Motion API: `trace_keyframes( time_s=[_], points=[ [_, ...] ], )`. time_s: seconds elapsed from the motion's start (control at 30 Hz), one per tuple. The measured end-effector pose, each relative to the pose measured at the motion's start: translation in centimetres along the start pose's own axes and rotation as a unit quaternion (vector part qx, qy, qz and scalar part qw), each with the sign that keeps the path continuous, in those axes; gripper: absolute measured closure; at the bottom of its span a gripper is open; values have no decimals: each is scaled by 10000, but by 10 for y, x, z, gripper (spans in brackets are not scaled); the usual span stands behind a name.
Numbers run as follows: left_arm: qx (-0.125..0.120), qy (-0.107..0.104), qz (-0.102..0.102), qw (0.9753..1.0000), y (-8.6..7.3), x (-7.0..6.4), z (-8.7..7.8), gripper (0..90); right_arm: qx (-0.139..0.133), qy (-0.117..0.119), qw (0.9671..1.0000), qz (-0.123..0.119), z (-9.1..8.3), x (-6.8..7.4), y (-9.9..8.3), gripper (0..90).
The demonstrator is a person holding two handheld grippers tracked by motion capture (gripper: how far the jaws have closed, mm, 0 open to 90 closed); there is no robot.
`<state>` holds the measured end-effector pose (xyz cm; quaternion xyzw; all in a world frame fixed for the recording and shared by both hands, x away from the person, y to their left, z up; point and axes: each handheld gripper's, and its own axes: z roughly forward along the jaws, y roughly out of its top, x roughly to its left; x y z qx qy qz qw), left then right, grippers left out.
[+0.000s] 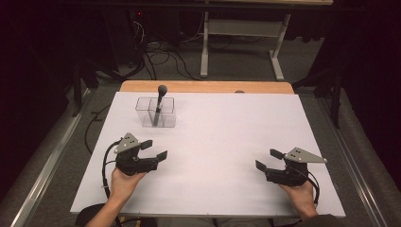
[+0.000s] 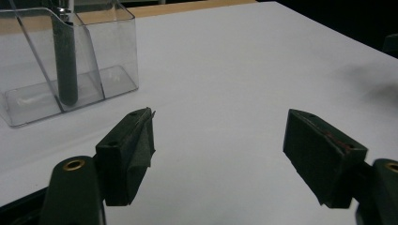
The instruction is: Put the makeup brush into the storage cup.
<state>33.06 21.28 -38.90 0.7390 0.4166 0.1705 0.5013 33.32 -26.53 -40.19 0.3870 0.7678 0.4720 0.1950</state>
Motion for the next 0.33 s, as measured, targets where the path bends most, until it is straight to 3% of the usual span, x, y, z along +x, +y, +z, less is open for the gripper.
trace_keyframes(
  time_s=[0.33],
  points=[
    [34, -34, 4, 10000, 1, 0, 3, 252, -7, -1, 10000, -39, -1, 1, 0, 262]
  ],
)
